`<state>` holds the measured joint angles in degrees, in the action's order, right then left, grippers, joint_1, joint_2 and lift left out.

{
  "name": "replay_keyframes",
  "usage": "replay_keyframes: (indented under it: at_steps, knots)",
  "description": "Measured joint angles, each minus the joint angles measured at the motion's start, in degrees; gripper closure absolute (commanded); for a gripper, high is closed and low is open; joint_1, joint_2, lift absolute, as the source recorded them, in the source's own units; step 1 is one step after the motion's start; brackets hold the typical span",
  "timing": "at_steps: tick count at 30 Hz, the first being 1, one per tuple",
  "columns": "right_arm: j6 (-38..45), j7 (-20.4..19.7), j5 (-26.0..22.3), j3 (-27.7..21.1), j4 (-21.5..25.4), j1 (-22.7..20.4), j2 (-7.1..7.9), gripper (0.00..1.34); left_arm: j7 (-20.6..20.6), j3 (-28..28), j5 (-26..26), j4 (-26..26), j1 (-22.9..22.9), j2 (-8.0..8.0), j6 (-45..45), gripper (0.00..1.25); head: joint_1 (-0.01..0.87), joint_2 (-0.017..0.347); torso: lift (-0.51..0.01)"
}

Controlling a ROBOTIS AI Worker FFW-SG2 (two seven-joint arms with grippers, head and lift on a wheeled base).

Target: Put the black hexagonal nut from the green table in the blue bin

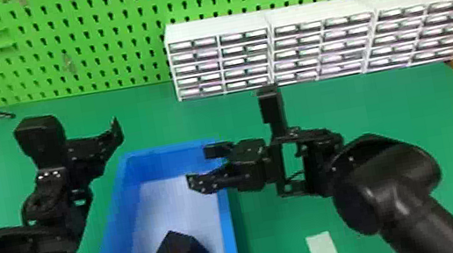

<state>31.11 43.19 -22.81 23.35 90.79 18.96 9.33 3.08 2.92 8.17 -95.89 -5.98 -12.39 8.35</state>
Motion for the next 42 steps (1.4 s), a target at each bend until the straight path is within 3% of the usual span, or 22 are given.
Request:
replay_keyframes:
  at_steps: [13, 19, 24, 34, 42]
  knots:
    - [-0.1, 0.7, 4.7, -12.9, 0.0, -3.1, -0.85, 0.28, 0.7, -0.5, 0.0, -0.2, -0.3, 0.0, 0.0, 0.17, 0.683, 0.028, -0.096]
    - [-2.1, 0.7, 6.6, -20.2, -0.4, -4.1, -2.4, 0.28, 1.3, -0.6, -0.2, -0.5, -0.3, 0.02, 0.0, 0.17, 0.683, 0.028, -0.096]
    - [-4.4, 0.7, 8.0, -25.8, -2.6, -4.2, -2.89, 0.28, 1.5, -0.3, -0.6, -0.5, -0.5, 0.07, 0.0, 0.17, 0.683, 0.028, -0.096]
    - [-6.4, 0.7, 12.5, -37.2, -9.1, -5.7, -2.47, 0.28, 1.8, -0.3, -1.2, -0.7, -0.6, 0.09, 0.0, 0.17, 0.683, 0.028, -0.096]
    - [-10.4, 0.7, 20.6, -43.0, -14.9, -5.5, -2.28, 0.28, 1.8, -0.6, -1.8, -0.7, -0.7, 0.09, 0.3, 0.17, 0.683, 0.028, -0.096]
